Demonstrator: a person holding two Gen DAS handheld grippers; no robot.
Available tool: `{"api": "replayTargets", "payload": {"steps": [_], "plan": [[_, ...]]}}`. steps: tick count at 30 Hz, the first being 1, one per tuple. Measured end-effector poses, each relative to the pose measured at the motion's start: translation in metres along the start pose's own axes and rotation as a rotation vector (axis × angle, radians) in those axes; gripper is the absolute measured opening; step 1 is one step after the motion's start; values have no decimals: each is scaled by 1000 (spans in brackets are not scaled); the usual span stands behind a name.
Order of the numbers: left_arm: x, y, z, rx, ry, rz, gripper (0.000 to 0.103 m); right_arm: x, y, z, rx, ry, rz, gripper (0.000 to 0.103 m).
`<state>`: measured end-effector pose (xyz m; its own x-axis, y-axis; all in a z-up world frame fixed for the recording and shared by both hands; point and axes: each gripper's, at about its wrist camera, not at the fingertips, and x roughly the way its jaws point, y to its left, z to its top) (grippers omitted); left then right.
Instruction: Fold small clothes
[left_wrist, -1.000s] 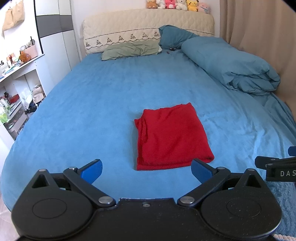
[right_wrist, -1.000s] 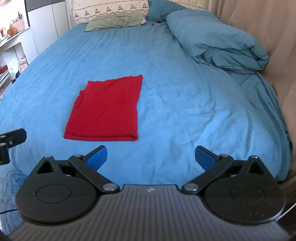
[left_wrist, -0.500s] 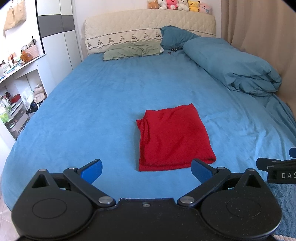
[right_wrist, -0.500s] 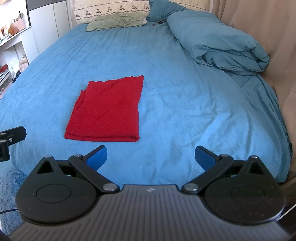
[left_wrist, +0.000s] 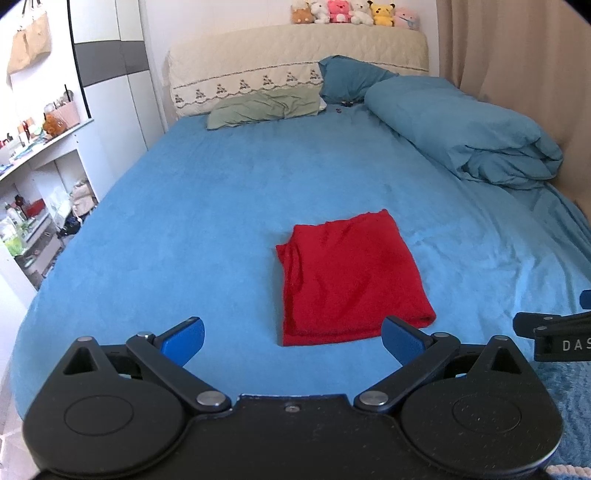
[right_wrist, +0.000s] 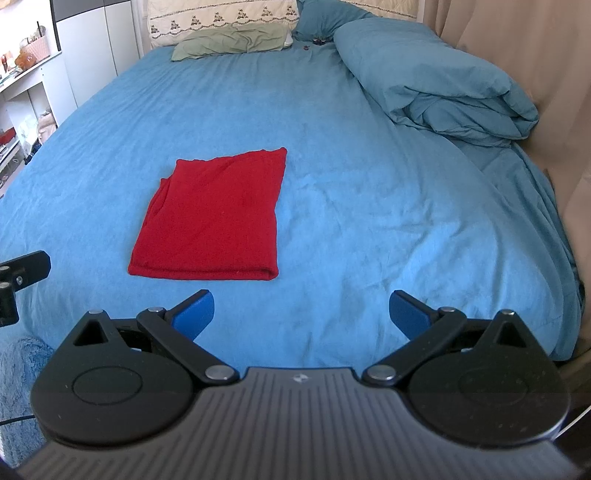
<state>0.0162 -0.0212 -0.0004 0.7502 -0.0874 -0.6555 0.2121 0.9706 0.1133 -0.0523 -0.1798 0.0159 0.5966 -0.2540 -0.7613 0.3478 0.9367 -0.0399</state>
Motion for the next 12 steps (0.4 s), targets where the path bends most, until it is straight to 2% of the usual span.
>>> {"api": "replayTargets", "payload": {"steps": [12], "plan": [[2,9,0,-27,0,-27,103,1,0,0,-4,1,0,103]]}}
